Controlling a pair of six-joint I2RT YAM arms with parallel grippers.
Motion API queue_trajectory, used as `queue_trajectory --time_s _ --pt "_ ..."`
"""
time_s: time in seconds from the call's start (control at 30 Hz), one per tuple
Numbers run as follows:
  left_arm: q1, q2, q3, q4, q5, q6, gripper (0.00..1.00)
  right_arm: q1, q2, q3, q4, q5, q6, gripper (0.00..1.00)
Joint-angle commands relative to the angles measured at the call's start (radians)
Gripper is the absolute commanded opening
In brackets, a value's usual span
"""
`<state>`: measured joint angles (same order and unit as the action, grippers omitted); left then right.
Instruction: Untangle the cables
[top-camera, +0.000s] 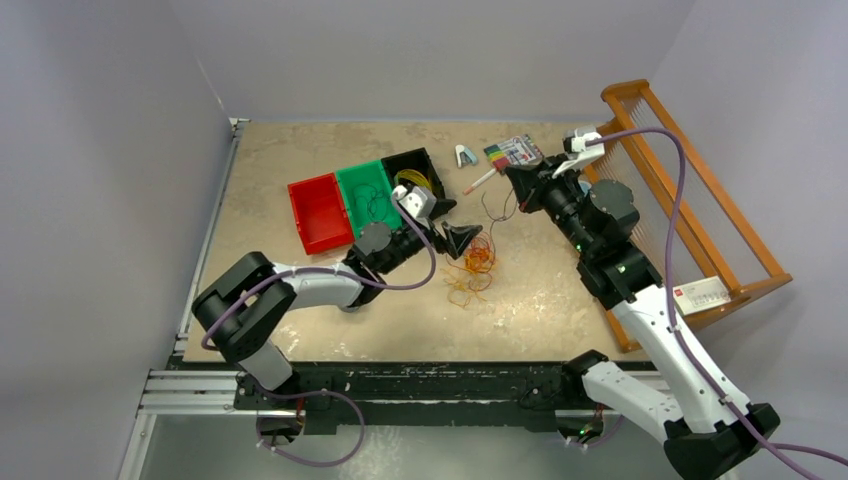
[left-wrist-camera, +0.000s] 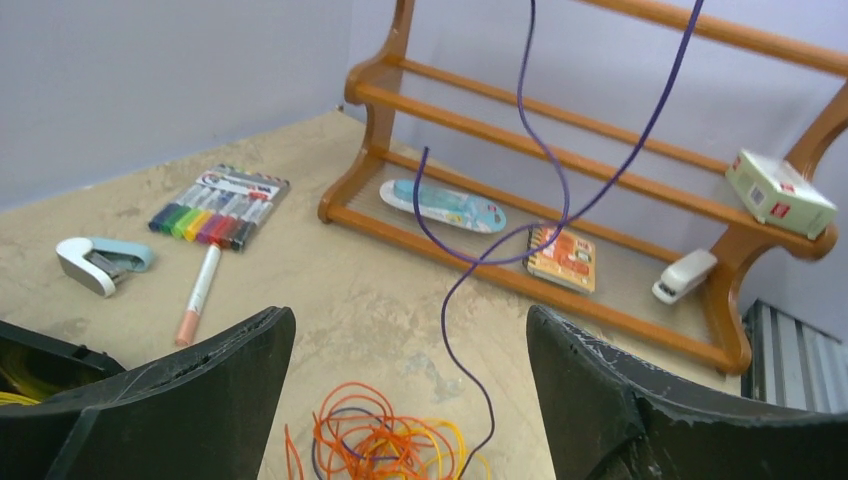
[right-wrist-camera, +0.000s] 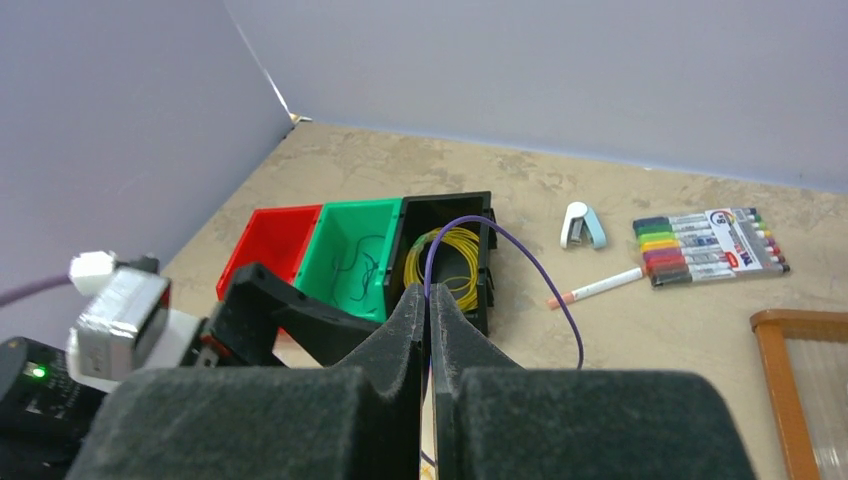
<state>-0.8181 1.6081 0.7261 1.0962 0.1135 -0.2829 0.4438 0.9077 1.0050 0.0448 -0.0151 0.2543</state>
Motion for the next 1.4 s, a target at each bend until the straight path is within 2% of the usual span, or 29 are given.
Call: queue_trajectory --time_s 0.0,0.17,0.33,0.5,0.67,0.9,1.2,1.37 --pt "-0.017 0.041 -0.016 0.121 0.087 0.056 0.86 -0.003 -0.010 0.053 0.081 -0.001 0.020 0.00" --pt "-0.021 0.108 -0.034 0.202 0.077 0.008 0.87 -0.002 -0.008 0.055 0.094 0.005 0.038 0.00" --pt "-0.023 0.167 0.030 0.152 0.125 -0.118 0.87 -0.002 0.003 0.060 0.095 -0.006 0.046 0.00" --pt "-0.029 0.196 0.023 0.193 0.115 -0.174 0.87 -0.002 0.007 0.058 0.095 -0.010 0.053 0.00" --pt "-0.029 0.191 0.072 0.080 0.145 -0.161 0.87 -0.003 0.008 0.052 0.097 -0.018 0.062 0.00" --pt "-0.029 0.189 0.078 0.055 0.150 -0.156 0.87 -0.002 0.018 0.056 0.095 -0.026 0.063 0.00" --pt "-0.039 0.268 0.127 0.126 0.122 -0.153 0.87 -0.002 0.024 0.070 0.095 -0.030 0.062 0.00" --pt "-0.045 0.357 0.194 0.171 0.095 -0.186 0.81 -0.002 0.027 0.082 0.109 -0.042 0.063 0.00"
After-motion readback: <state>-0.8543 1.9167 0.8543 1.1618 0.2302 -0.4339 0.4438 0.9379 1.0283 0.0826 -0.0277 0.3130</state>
